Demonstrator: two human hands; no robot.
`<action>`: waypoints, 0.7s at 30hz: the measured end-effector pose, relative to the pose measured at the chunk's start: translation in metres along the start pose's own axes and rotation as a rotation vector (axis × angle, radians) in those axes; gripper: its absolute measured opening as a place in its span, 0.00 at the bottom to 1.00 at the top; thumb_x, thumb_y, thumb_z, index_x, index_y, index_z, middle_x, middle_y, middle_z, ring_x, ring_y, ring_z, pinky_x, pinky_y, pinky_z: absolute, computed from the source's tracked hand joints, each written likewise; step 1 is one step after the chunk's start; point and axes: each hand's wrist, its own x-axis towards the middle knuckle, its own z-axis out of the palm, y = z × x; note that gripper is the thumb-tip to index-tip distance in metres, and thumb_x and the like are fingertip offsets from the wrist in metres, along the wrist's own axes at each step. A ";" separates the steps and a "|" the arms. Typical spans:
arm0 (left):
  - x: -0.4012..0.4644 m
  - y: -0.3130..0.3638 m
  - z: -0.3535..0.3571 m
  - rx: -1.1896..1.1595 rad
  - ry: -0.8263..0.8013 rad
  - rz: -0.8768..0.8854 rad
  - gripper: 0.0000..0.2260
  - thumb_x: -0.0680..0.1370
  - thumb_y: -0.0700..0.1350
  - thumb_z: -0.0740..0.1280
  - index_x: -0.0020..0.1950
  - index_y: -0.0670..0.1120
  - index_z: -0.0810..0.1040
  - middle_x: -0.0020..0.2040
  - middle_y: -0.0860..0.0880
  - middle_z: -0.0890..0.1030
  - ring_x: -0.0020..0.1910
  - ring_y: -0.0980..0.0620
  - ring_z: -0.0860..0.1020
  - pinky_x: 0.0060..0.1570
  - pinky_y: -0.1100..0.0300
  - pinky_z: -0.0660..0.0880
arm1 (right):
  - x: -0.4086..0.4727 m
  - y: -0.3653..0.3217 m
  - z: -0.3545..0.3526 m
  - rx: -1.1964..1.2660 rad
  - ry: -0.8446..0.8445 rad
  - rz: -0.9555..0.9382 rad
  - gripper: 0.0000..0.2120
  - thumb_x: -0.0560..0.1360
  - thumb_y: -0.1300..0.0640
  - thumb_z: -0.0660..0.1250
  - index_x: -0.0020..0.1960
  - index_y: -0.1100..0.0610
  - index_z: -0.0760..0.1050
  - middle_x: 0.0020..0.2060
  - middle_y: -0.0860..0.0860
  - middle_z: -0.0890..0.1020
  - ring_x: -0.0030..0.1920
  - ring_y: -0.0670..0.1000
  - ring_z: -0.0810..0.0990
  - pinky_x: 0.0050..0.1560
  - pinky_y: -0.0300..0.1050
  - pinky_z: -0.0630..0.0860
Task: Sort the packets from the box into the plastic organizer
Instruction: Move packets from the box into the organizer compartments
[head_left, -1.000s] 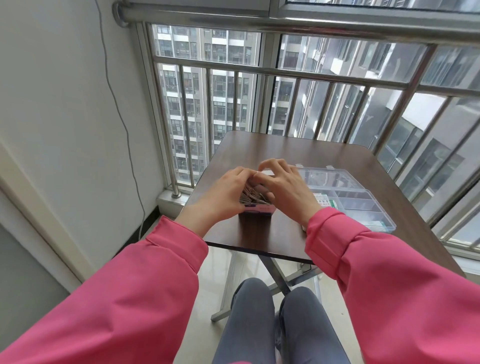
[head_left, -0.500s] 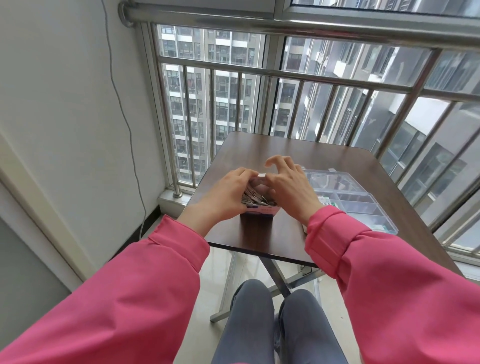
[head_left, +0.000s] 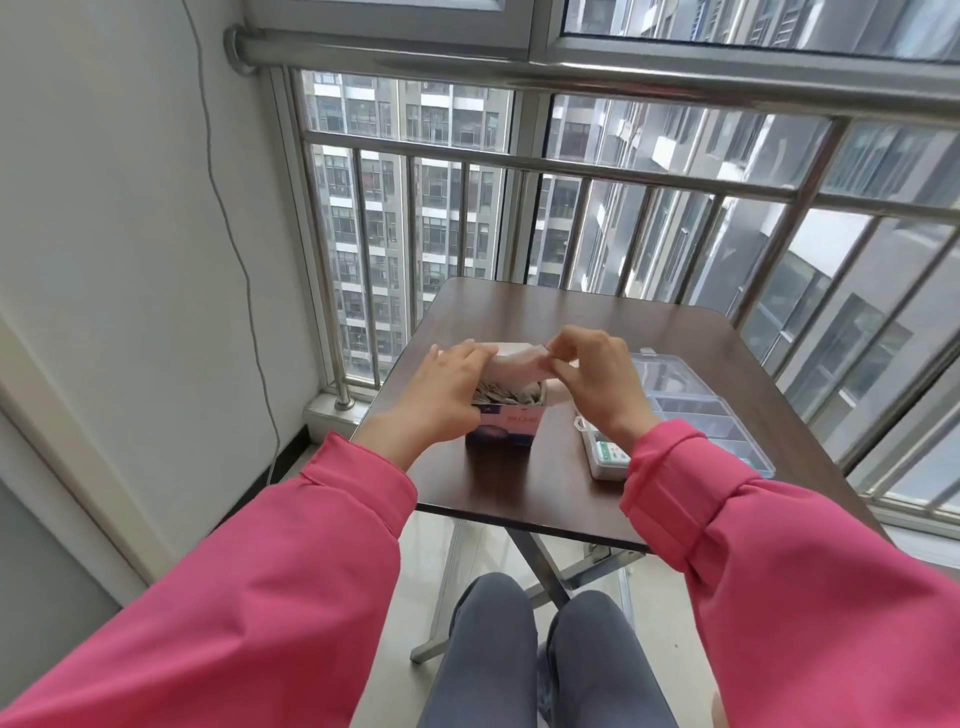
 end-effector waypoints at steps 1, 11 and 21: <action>0.001 0.000 0.000 0.003 -0.011 -0.010 0.34 0.72 0.41 0.68 0.75 0.46 0.57 0.74 0.46 0.62 0.75 0.50 0.56 0.73 0.50 0.45 | 0.000 0.001 -0.002 0.019 0.003 0.024 0.04 0.73 0.60 0.70 0.45 0.61 0.80 0.43 0.57 0.83 0.47 0.57 0.80 0.49 0.52 0.76; 0.013 0.049 -0.011 -0.497 0.295 0.162 0.21 0.80 0.50 0.59 0.72 0.44 0.65 0.70 0.45 0.70 0.70 0.49 0.66 0.66 0.61 0.59 | -0.009 0.017 -0.041 0.413 0.084 0.139 0.07 0.73 0.63 0.70 0.38 0.57 0.75 0.35 0.56 0.81 0.35 0.50 0.80 0.34 0.43 0.80; 0.013 0.108 0.012 -0.964 -0.331 0.026 0.17 0.81 0.53 0.58 0.52 0.41 0.77 0.35 0.45 0.80 0.27 0.53 0.76 0.30 0.62 0.77 | -0.033 0.057 -0.075 0.706 -0.046 0.230 0.09 0.72 0.69 0.68 0.38 0.56 0.79 0.30 0.47 0.82 0.33 0.42 0.80 0.35 0.39 0.80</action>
